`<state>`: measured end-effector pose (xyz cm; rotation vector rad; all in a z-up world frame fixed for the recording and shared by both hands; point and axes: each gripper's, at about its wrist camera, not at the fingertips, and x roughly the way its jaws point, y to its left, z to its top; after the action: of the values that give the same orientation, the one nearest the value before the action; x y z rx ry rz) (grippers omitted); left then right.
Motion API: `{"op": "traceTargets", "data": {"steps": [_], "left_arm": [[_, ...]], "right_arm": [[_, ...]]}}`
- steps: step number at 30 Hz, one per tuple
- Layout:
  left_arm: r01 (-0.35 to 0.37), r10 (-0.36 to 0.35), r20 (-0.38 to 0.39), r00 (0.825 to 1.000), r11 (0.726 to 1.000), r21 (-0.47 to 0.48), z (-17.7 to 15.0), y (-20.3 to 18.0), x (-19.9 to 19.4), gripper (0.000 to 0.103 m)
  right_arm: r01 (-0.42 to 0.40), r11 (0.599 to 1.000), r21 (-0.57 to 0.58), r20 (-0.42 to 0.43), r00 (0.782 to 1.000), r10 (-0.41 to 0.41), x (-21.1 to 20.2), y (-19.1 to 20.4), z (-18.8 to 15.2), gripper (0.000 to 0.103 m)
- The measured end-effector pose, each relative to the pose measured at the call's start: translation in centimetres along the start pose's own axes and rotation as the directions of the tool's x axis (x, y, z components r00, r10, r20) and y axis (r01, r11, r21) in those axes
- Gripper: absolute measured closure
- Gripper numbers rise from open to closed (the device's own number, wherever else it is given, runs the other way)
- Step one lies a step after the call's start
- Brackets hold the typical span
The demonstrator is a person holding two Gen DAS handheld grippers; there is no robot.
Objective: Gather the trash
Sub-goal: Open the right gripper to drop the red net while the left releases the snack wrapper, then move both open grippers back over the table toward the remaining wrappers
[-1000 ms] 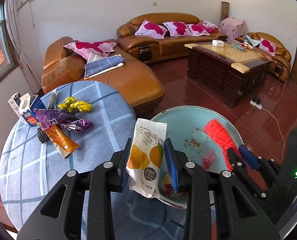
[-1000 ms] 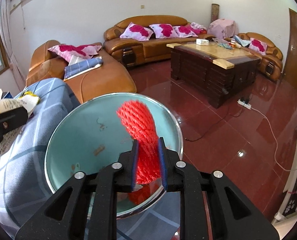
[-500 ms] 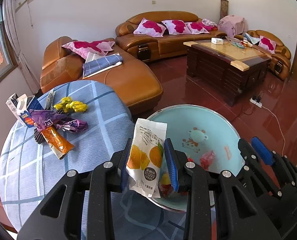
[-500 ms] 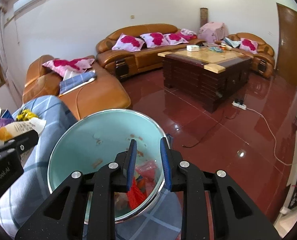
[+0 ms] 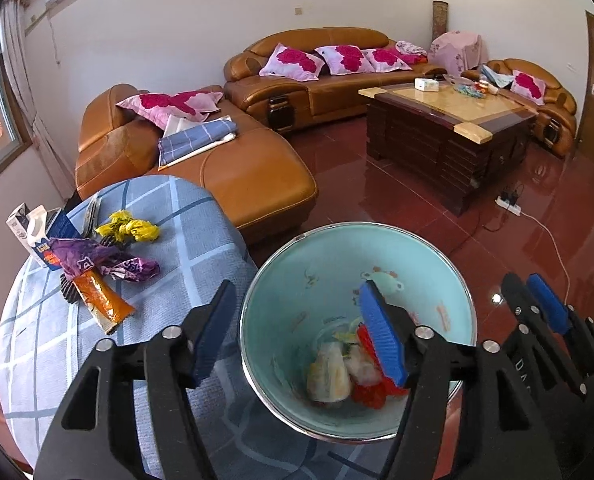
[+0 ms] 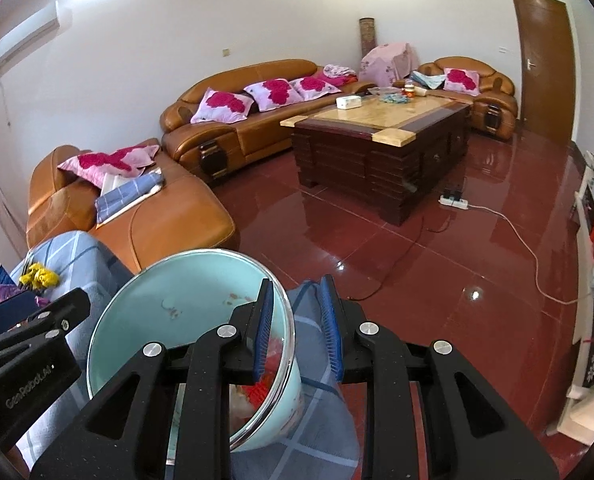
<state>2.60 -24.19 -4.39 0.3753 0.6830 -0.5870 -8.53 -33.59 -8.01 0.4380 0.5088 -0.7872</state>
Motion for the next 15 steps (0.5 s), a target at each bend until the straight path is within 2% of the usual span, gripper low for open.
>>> {"op": "traceTargets", "data": {"steps": [1, 3, 7, 11, 15], "left_arm": [[-0.003, 0.003, 0.000, 1.000, 1.000, -0.003, 0.0, 0.1, -0.1, 0.036], [-0.016, 0.016, 0.000, 1.000, 1.000, -0.009, 0.1, 0.3, -0.3, 0.025], [-0.042, 0.042, 0.000, 0.999, 0.999, -0.029, -0.1, 1.2, -0.9, 0.019], [-0.089, 0.090, 0.005, 0.996, 0.995, -0.045, -1.0, 3.2, -1.5, 0.011], [-0.139, 0.137, -0.021, 0.990, 0.987, -0.085, -2.1, 6.2, -1.5, 0.010]], "right_arm": [[0.000, 1.000, 0.003, 0.000, 1.000, 0.000, -0.1, 0.0, 0.0, 0.078], [0.001, 1.000, 0.007, 0.003, 1.000, -0.001, -0.2, 0.1, 0.0, 0.078], [-0.010, 1.000, 0.007, 0.008, 1.000, 0.010, -0.4, 0.4, 0.2, 0.077], [-0.040, 0.999, -0.020, 0.022, 0.999, 0.041, -1.0, 0.9, 0.0, 0.058], [-0.061, 0.997, -0.053, 0.033, 0.997, 0.063, -1.4, 1.9, -0.3, 0.041]]}}
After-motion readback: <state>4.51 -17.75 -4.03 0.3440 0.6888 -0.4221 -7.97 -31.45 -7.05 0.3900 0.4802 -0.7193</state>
